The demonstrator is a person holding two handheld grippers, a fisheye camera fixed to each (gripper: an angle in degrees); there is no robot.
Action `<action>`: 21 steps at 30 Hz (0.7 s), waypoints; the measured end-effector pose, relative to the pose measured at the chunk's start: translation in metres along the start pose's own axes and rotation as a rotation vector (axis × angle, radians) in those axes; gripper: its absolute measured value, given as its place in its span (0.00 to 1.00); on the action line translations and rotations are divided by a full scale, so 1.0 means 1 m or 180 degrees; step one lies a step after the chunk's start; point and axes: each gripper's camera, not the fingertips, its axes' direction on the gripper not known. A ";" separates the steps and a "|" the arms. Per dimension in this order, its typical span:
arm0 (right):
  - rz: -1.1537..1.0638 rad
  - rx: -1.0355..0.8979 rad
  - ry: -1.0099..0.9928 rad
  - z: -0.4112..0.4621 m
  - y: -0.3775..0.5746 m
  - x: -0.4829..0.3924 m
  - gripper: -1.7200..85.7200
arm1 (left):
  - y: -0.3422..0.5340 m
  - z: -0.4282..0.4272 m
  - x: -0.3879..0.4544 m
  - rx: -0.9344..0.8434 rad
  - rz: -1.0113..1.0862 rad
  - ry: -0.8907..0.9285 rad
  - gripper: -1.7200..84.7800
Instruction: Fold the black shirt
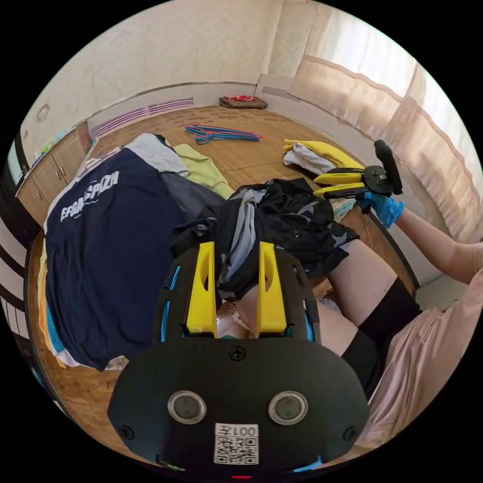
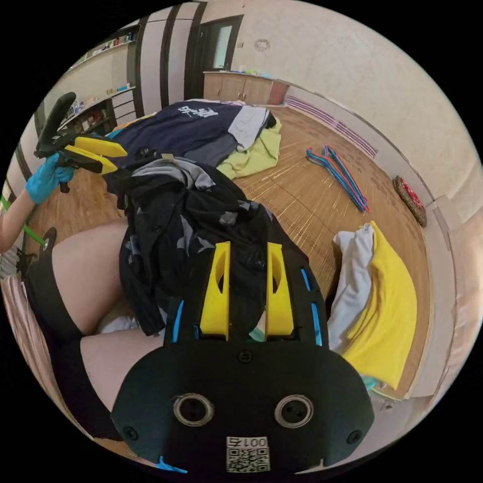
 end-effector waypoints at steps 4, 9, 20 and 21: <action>0.0310 -0.0037 -0.0051 0.022 0.014 -0.009 0.15 | 0.029 0.025 0.012 -0.0174 -0.0053 -0.0306 0.16; 0.0698 -0.0367 -0.0409 0.060 0.034 -0.014 0.14 | 0.069 0.048 0.019 -0.0348 -0.0432 -0.0423 0.13; 0.0937 0.0541 0.0034 -0.044 0.117 -0.068 0.11 | 0.161 -0.039 0.066 0.0203 -0.0458 -0.0063 0.01; 0.0911 0.0734 0.0124 -0.067 0.129 -0.080 0.10 | 0.174 -0.058 0.071 0.0409 -0.0470 -0.0047 0.01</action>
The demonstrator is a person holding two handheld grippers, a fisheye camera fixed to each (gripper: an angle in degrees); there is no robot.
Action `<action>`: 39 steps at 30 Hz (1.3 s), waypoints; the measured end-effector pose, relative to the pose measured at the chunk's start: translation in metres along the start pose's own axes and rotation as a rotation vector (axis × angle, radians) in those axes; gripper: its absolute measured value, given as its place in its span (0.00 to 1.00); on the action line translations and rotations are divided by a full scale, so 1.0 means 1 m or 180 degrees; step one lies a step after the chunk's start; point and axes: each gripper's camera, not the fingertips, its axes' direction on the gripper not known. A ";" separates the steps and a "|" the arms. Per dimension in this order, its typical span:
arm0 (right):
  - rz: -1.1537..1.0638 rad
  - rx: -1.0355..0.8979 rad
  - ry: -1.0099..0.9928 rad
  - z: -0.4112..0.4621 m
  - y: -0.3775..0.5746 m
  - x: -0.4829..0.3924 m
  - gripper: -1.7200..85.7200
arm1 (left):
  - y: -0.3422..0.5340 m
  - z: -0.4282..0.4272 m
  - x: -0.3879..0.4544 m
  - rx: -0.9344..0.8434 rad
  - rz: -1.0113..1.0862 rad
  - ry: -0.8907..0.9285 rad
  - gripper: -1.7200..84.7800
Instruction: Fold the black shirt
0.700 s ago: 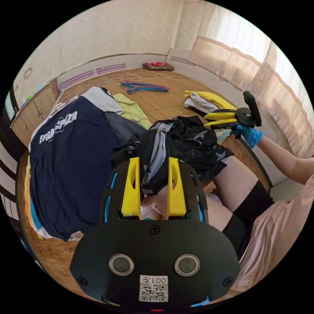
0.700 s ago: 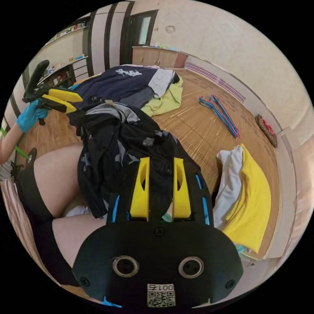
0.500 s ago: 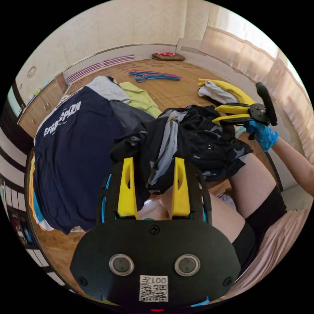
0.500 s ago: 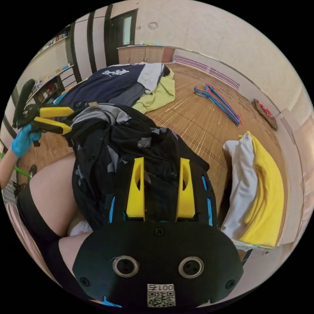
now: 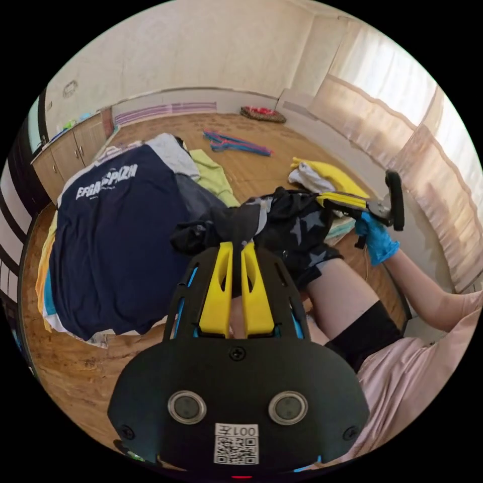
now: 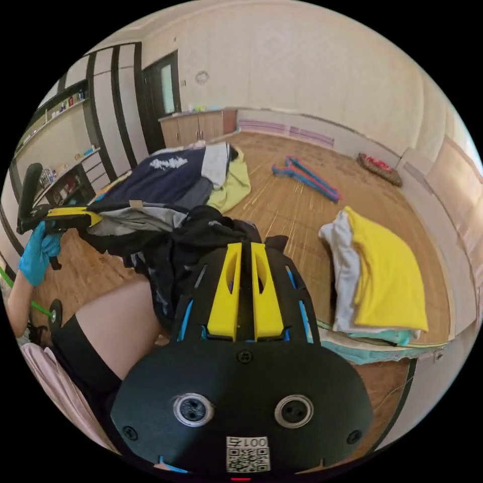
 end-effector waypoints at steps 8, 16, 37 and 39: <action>-0.0268 0.1365 0.0442 -0.179 0.055 -0.045 0.07 | 0.052 -0.129 0.038 0.0978 0.0254 -0.0418 0.01; -0.0513 0.2504 0.0532 -0.314 0.114 -0.074 0.05 | 0.096 -0.256 0.089 0.2211 0.0408 -0.1003 0.00; -0.0461 0.2833 0.1092 -0.359 0.148 -0.086 0.04 | 0.035 -0.325 0.156 0.2682 0.0747 -0.1570 0.00; -0.0476 0.2653 0.1079 -0.332 0.148 -0.081 0.04 | 0.016 -0.290 0.144 0.2338 0.0720 -0.1478 0.00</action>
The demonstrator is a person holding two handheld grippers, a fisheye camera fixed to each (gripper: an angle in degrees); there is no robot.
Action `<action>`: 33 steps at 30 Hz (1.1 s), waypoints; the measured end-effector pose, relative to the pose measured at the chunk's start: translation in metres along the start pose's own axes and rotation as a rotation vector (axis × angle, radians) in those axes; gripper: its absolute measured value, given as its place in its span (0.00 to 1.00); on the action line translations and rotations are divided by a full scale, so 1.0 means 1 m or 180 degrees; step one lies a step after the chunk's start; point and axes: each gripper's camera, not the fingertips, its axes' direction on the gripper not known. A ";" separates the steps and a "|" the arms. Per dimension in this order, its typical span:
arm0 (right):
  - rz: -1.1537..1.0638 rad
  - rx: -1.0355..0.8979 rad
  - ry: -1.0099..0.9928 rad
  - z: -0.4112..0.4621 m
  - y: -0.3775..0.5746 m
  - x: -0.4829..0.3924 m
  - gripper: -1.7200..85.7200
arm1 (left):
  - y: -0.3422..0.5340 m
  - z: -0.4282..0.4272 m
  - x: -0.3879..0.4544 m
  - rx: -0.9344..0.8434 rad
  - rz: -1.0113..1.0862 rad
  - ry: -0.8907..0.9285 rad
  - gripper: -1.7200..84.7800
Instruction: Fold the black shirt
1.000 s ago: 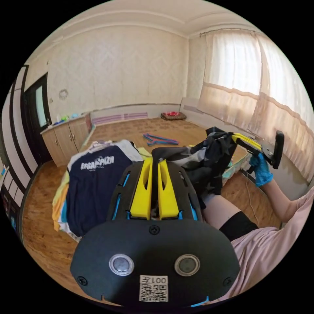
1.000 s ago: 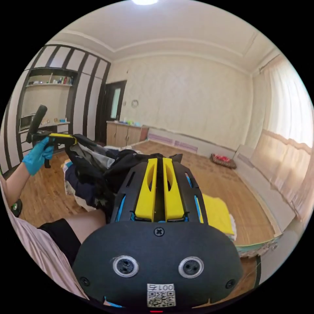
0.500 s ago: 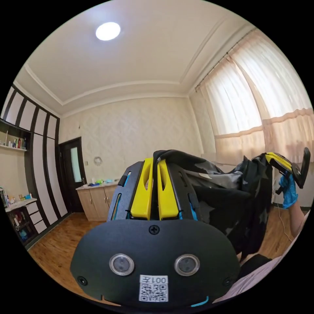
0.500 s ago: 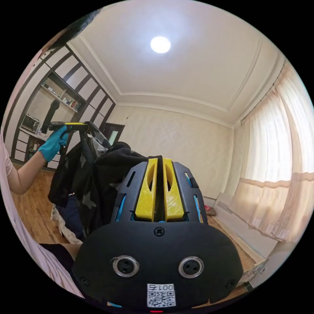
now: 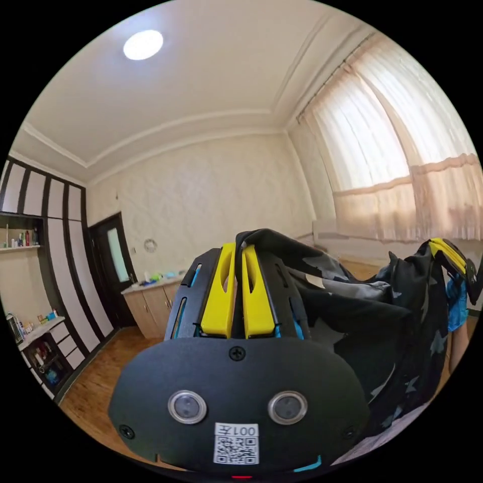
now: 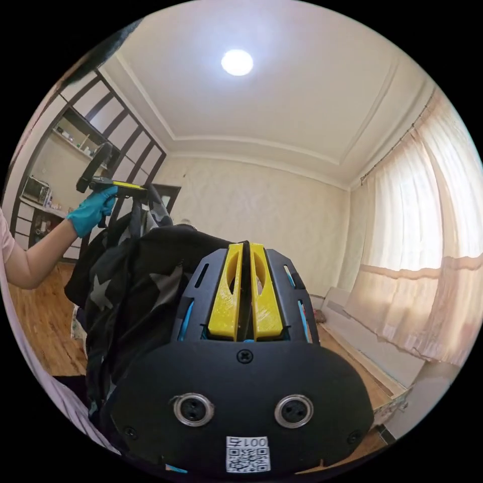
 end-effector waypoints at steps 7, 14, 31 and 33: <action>0.0068 -0.0763 -0.0328 0.097 0.077 -0.008 0.04 | 0.071 0.157 0.027 -0.0885 -0.0204 0.0340 0.00; 0.0183 -0.1331 -0.0176 0.229 0.136 0.002 0.05 | 0.098 0.299 0.035 -0.1586 -0.0329 0.0485 0.01; 0.0009 -0.3479 -0.2036 0.357 0.288 -0.001 0.14 | 0.245 0.412 0.049 -0.2959 0.0376 0.1458 0.02; -0.0039 -0.3574 -0.2329 0.351 0.287 0.003 0.15 | 0.245 0.403 0.044 -0.2862 0.0344 0.1798 0.02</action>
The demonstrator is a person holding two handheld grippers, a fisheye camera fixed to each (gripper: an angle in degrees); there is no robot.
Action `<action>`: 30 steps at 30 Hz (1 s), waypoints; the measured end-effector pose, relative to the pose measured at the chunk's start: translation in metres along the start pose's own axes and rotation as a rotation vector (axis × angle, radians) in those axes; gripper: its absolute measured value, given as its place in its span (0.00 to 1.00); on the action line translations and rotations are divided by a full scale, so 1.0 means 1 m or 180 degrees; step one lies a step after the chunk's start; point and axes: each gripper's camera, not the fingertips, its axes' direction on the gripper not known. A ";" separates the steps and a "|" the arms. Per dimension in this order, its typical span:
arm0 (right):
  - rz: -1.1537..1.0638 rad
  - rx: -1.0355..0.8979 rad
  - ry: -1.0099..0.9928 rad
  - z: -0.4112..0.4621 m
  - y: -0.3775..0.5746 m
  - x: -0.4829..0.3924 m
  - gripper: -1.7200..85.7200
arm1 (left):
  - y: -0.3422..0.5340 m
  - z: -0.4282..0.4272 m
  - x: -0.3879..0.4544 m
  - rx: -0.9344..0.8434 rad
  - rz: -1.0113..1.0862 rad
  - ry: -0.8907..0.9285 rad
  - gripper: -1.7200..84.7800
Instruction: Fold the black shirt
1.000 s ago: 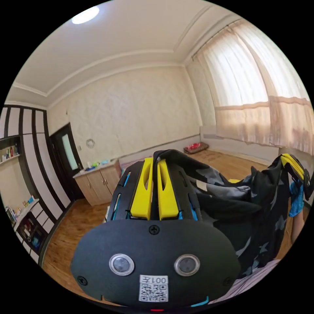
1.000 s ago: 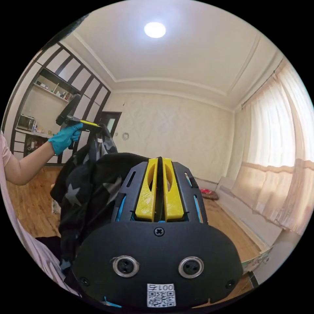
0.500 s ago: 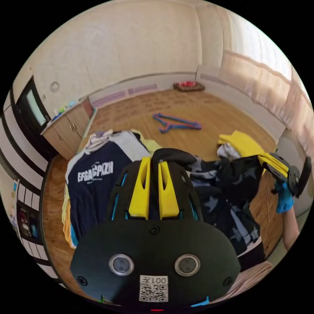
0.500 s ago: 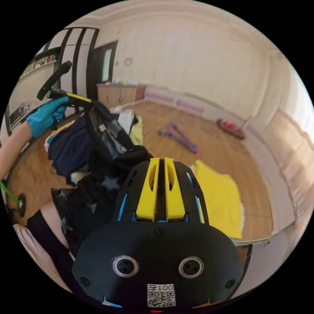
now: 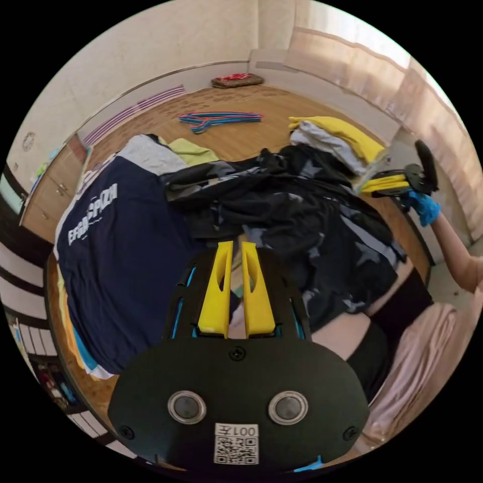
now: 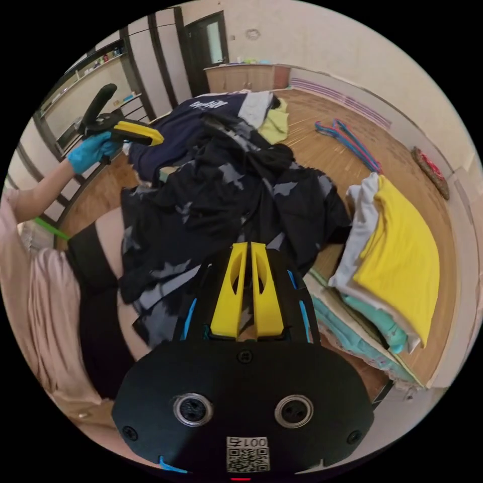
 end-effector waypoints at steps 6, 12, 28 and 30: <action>0.0013 -0.0061 -0.0401 -0.013 0.033 -0.003 0.16 | 0.024 0.008 0.014 -0.0106 0.0508 0.0195 0.03; 0.0163 -0.0127 -0.0398 -0.019 0.071 -0.015 0.17 | 0.026 0.026 0.005 -0.0267 0.0601 0.0576 0.06; 0.0797 0.0377 -0.0736 -0.004 0.094 0.000 0.16 | 0.003 0.050 -0.012 -0.0506 0.0743 0.0433 0.01; 0.0682 0.0296 -0.0637 -0.003 0.088 -0.007 0.15 | 0.003 0.050 -0.011 -0.0506 0.0750 0.0352 0.01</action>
